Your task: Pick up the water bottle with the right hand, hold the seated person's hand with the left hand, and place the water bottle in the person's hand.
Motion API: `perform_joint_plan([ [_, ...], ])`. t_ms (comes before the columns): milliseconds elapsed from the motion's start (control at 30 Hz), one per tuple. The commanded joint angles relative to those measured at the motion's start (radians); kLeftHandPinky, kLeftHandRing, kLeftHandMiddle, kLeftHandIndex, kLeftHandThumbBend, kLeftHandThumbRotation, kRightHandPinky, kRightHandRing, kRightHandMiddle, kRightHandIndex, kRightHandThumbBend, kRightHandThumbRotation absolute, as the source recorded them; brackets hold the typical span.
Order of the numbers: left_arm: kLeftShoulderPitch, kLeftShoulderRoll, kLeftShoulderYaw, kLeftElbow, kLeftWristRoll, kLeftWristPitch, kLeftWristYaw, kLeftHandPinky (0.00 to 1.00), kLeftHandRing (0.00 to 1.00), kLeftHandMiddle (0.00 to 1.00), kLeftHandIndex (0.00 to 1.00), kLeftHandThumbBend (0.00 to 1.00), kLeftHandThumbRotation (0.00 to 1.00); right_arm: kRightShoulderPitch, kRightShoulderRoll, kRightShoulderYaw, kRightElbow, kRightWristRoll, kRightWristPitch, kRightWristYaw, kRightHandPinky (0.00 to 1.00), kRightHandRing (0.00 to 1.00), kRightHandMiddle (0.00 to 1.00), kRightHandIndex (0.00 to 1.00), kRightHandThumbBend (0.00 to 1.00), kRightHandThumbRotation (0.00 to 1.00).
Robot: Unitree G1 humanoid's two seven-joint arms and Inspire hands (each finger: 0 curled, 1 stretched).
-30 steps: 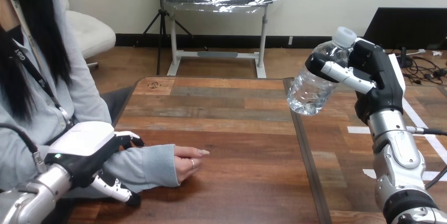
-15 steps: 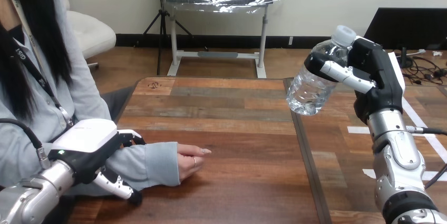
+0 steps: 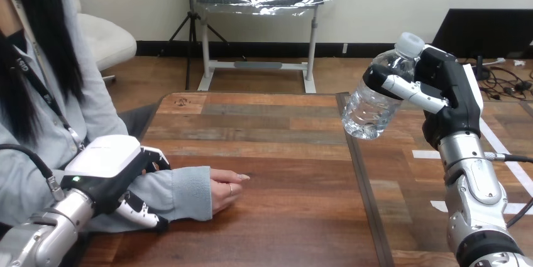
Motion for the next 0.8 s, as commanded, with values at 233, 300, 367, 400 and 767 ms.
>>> perform_joint_plan([
  [233, -0.008, -0.023, -0.043, 0.026, -0.004, 0.001, 0.024, 0.37, 0.41, 0.46, 0.48, 0.91, 0.01, -0.062, -0.008, 0.007, -0.048, 0.001, -0.024, -0.017, 0.24, 0.26, 0.36, 0.37, 0.72, 0.00],
  [300, -0.007, -0.024, -0.044, 0.019, -0.004, 0.004, 0.028, 0.36, 0.40, 0.45, 0.47, 0.90, 0.00, -0.064, -0.008, 0.011, -0.046, -0.005, -0.024, -0.022, 0.24, 0.26, 0.36, 0.36, 0.73, 0.00],
  [367, -0.007, -0.025, -0.045, 0.016, -0.005, 0.003, 0.032, 0.36, 0.39, 0.44, 0.46, 0.89, 0.00, -0.068, -0.009, 0.014, -0.040, -0.010, -0.025, -0.026, 0.24, 0.25, 0.36, 0.36, 0.73, 0.00],
  [400, -0.007, -0.025, -0.045, 0.015, -0.006, 0.002, 0.034, 0.35, 0.39, 0.44, 0.45, 0.88, 0.00, -0.069, -0.010, 0.016, -0.037, -0.012, -0.026, -0.027, 0.25, 0.25, 0.36, 0.36, 0.73, 0.00],
  [767, 0.000, -0.018, -0.040, -0.028, -0.031, 0.001, 0.024, 0.35, 0.38, 0.42, 0.42, 0.83, 0.00, -0.084, -0.001, 0.032, -0.022, -0.027, -0.024, -0.046, 0.23, 0.25, 0.35, 0.36, 0.73, 0.00],
])
